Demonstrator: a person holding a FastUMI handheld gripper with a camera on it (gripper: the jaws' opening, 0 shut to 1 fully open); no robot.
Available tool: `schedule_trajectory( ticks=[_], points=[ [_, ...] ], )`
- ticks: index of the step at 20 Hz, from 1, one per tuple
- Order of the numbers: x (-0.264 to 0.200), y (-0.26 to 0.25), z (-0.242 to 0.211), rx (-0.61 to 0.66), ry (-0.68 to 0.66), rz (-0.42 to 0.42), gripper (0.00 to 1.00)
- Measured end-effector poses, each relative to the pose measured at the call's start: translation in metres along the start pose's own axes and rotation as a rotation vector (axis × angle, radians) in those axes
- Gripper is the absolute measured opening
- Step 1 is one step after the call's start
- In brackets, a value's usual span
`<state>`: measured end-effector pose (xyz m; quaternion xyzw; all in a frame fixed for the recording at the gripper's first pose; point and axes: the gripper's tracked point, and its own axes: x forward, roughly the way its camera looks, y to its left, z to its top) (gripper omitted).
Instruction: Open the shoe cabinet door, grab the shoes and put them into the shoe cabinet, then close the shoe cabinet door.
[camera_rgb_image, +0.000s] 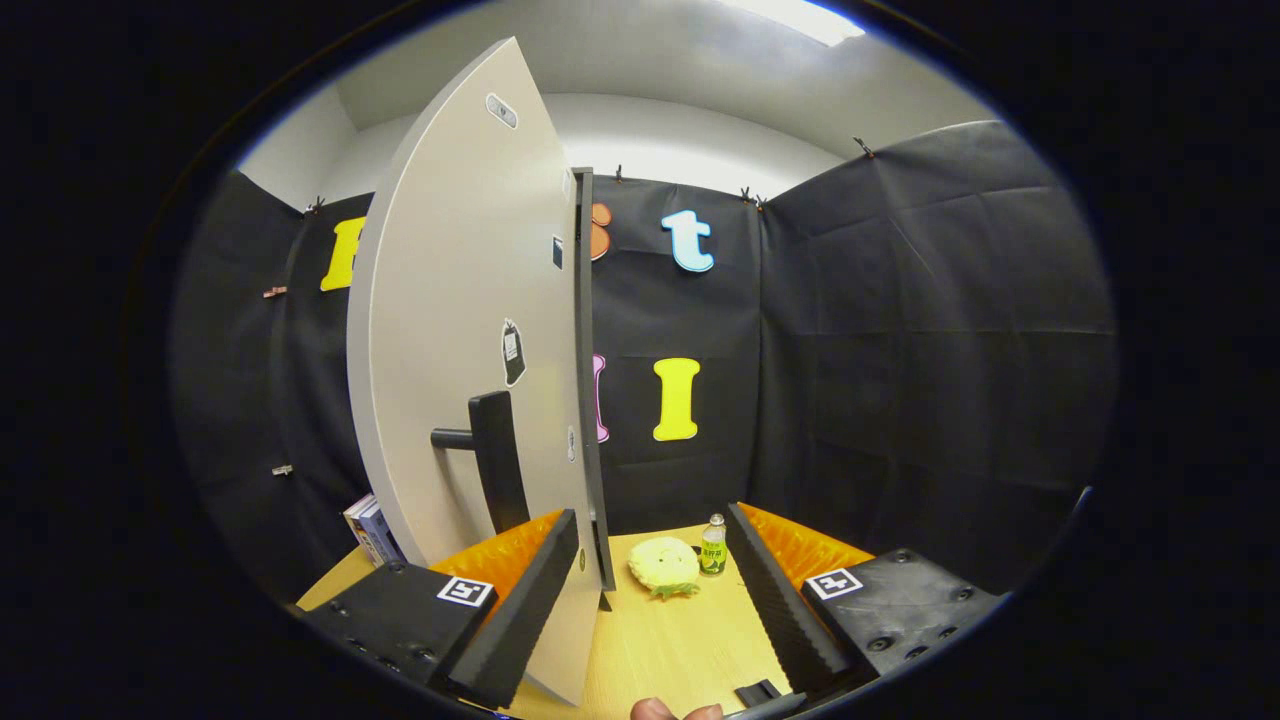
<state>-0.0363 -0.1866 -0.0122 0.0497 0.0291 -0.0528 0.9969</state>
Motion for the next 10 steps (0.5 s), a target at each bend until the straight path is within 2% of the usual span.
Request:
schedule_trajectory(
  ticks=[10],
  points=[
    [-0.001,0.052,-0.007,0.032,0.022,0.047,0.97]
  ],
)
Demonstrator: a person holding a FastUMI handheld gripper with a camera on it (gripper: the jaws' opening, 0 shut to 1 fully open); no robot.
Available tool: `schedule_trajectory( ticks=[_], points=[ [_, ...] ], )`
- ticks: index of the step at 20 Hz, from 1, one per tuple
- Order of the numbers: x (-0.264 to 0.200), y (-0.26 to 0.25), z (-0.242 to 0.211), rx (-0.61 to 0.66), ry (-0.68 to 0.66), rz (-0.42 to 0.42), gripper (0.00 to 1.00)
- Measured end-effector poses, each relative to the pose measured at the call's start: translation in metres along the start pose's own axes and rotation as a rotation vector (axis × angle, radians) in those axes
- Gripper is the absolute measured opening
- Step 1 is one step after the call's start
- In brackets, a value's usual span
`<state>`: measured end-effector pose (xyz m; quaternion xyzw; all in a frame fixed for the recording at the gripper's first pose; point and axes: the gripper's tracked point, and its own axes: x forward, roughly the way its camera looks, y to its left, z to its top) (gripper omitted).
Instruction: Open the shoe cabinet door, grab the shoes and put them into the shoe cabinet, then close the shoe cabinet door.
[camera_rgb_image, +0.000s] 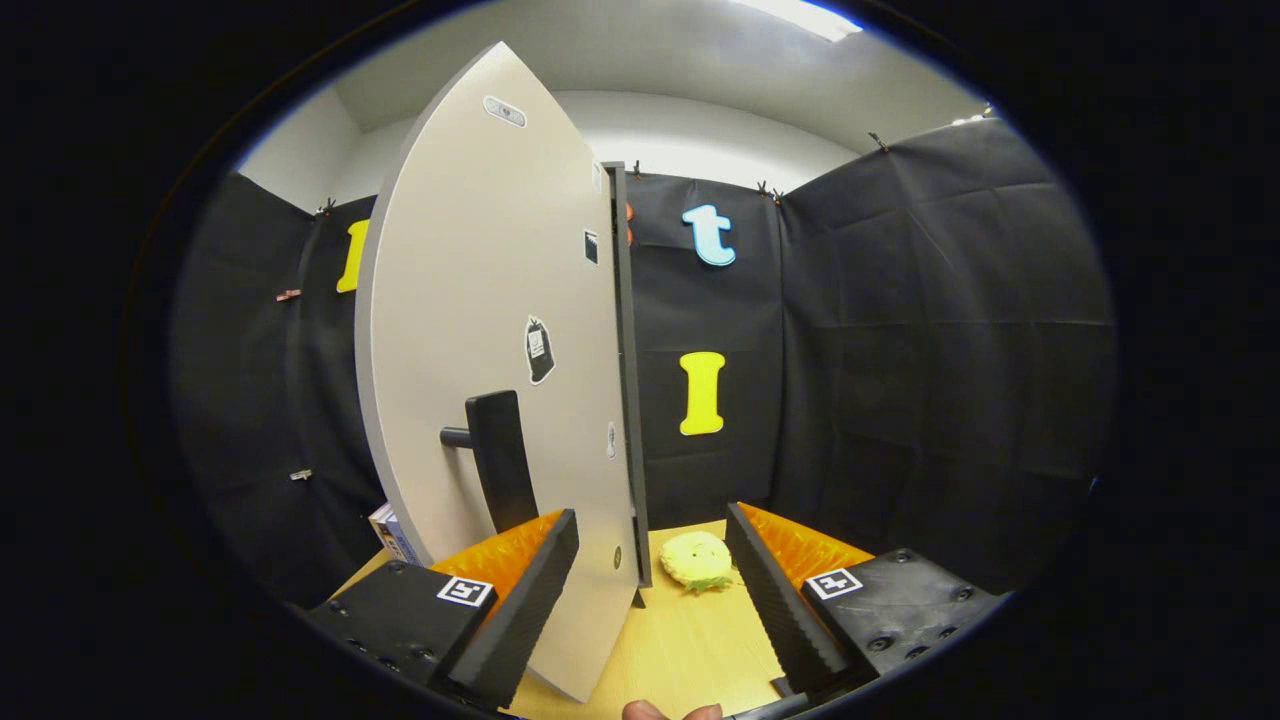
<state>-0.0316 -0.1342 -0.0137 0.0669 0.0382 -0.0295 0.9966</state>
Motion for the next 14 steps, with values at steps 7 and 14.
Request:
schedule_trajectory(
  ticks=[7,14],
  points=[
    [0.020,0.078,-0.008,0.000,0.012,0.106,0.98],
    [0.035,0.143,-0.024,-0.002,0.039,0.201,0.98]
  ],
)
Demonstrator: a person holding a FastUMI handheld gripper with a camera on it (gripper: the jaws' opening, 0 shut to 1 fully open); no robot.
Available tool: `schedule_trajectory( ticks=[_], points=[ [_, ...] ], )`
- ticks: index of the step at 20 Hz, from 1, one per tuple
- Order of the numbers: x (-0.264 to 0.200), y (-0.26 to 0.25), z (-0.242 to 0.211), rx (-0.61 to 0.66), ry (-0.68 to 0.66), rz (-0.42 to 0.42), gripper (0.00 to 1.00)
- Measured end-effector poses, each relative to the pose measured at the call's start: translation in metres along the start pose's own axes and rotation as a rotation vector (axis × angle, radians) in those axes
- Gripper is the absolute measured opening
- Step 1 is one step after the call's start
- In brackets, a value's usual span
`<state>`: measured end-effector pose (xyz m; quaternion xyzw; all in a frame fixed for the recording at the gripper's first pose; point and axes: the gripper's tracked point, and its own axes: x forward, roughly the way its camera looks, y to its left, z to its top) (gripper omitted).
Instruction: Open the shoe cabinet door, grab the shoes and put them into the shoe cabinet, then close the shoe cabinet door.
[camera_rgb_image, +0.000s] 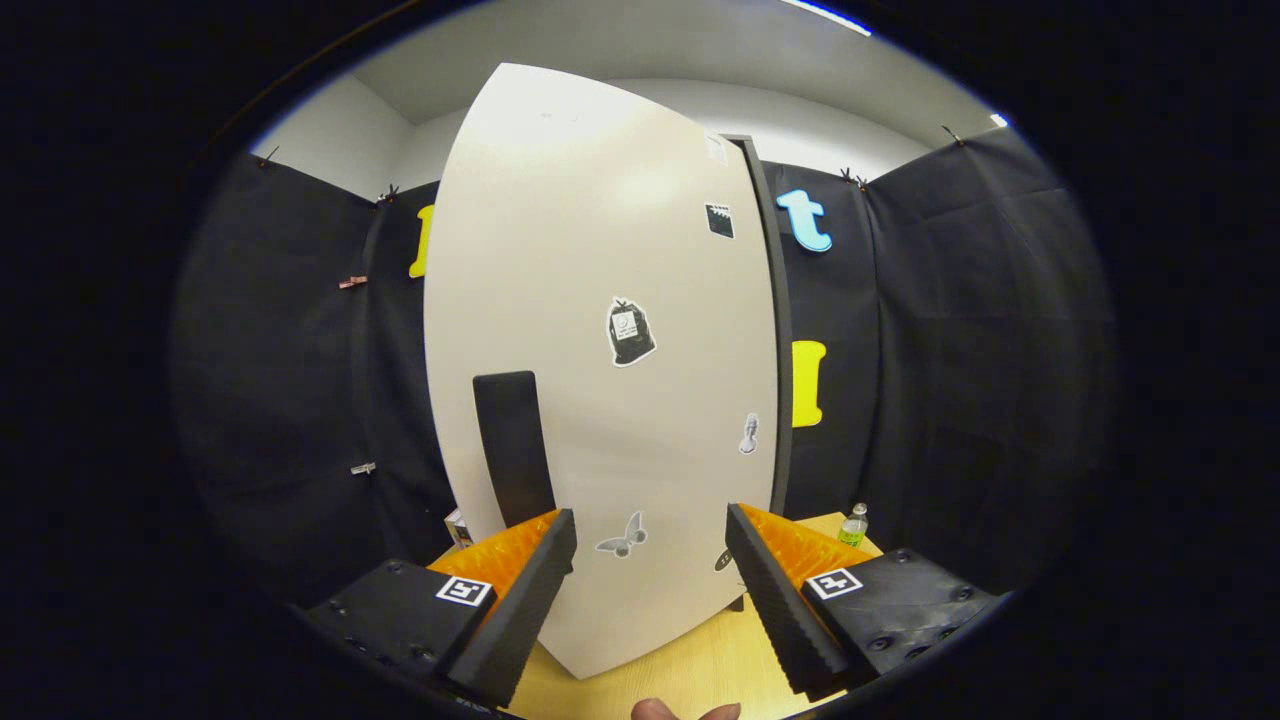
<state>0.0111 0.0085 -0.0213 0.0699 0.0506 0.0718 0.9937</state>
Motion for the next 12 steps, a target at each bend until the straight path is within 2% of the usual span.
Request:
schedule_trajectory(
  ticks=[7,12],
  points=[
    [0.003,-0.009,-0.001,0.005,-0.010,-0.047,0.98],
    [0.004,-0.008,0.000,-0.005,-0.016,-0.050,0.98]
  ],
)
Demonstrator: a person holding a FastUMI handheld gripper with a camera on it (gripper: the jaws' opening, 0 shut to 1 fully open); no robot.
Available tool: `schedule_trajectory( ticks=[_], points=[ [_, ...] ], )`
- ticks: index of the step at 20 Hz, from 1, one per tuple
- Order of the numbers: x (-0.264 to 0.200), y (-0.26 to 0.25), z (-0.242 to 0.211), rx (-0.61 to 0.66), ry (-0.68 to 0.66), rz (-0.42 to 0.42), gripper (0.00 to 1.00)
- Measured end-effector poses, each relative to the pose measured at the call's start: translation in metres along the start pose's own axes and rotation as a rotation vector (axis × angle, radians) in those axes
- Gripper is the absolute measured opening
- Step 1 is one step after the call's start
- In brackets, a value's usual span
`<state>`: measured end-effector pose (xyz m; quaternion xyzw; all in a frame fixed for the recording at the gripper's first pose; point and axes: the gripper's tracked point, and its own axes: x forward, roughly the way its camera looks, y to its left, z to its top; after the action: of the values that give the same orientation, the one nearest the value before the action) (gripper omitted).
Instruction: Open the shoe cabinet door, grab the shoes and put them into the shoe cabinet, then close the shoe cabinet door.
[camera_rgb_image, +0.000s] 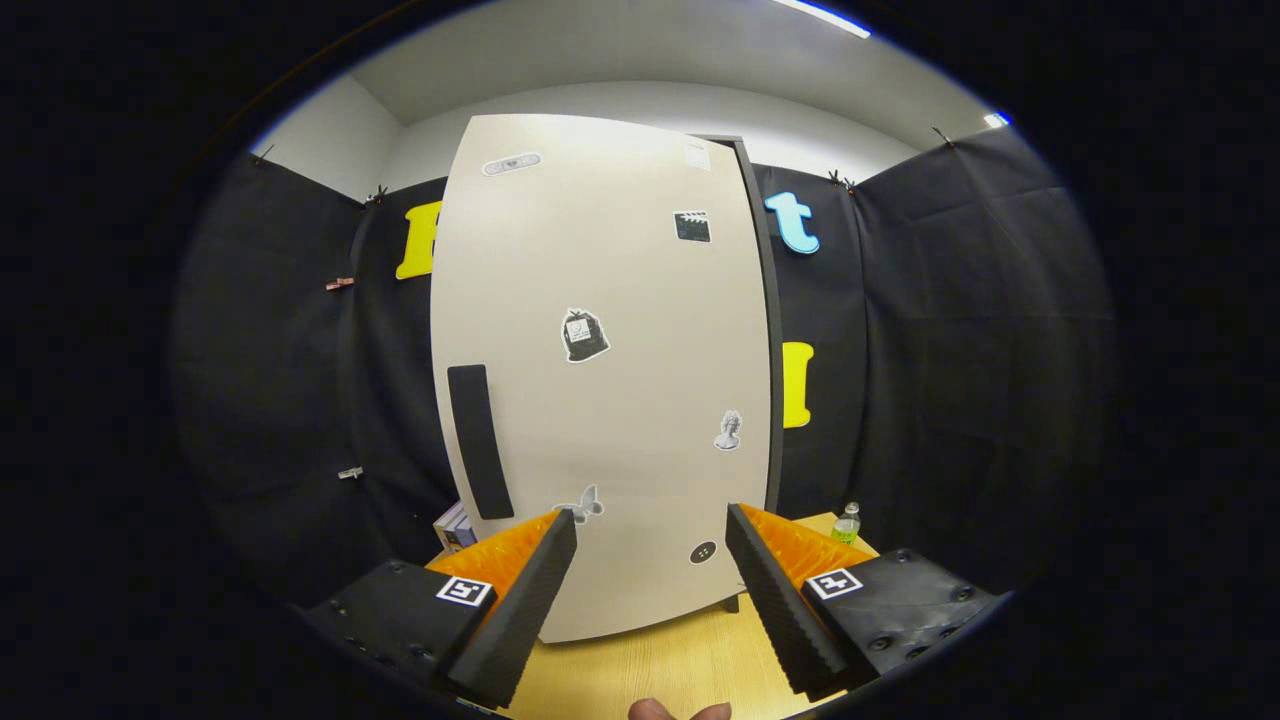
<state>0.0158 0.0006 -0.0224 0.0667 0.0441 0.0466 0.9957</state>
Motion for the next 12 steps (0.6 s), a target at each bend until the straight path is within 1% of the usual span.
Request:
schedule_trajectory(
  ticks=[12],
  points=[
    [0.0013,-0.0035,0.0032,-0.018,-0.009,-0.001,0.98]
  ],
)
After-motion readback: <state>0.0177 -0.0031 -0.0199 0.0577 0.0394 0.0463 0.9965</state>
